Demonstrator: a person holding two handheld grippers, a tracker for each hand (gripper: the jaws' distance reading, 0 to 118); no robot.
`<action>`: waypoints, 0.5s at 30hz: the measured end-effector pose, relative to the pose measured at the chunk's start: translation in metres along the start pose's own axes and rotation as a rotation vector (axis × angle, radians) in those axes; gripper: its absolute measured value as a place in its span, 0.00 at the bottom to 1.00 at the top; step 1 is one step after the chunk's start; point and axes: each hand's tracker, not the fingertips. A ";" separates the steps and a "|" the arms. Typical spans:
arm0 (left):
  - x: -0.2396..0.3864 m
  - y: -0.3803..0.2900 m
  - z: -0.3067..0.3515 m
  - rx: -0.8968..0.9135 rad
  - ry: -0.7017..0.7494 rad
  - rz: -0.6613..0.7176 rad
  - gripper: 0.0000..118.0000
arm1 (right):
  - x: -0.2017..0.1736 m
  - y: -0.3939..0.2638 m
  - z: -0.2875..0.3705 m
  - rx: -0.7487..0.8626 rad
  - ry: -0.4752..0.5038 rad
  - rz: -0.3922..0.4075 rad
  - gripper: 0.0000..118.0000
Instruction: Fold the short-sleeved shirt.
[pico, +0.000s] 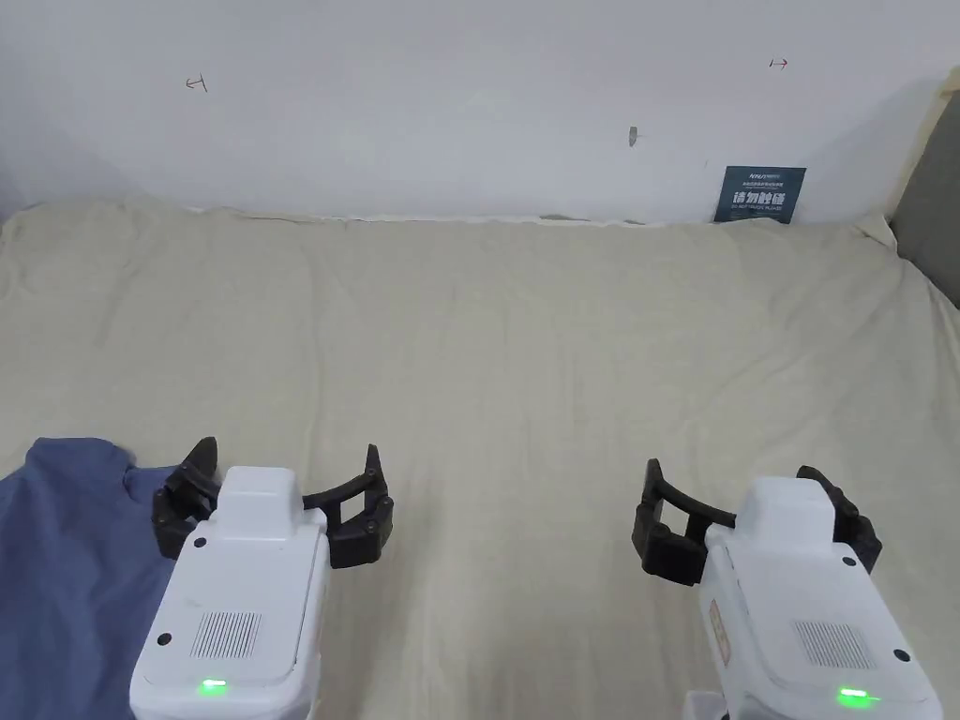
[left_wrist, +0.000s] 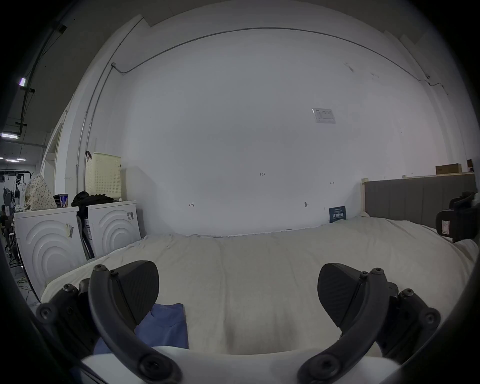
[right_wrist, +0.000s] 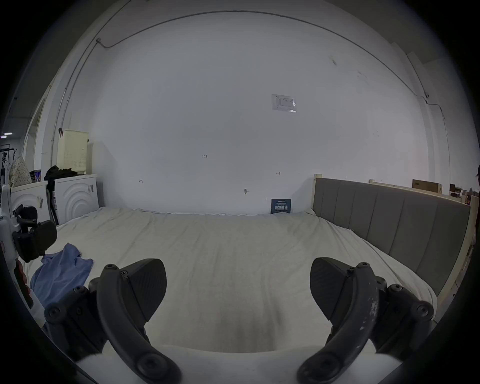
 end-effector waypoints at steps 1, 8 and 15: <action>0.000 0.000 0.000 0.001 0.002 -0.001 1.00 | 0.000 0.000 0.000 -0.001 0.001 -0.002 0.97; -0.005 0.000 -0.001 -0.001 0.006 0.003 1.00 | 0.000 0.000 -0.001 -0.003 -0.005 0.013 0.97; -0.021 0.012 -0.011 -0.059 -0.044 0.329 1.00 | -0.023 0.017 0.005 0.083 -0.077 0.291 0.97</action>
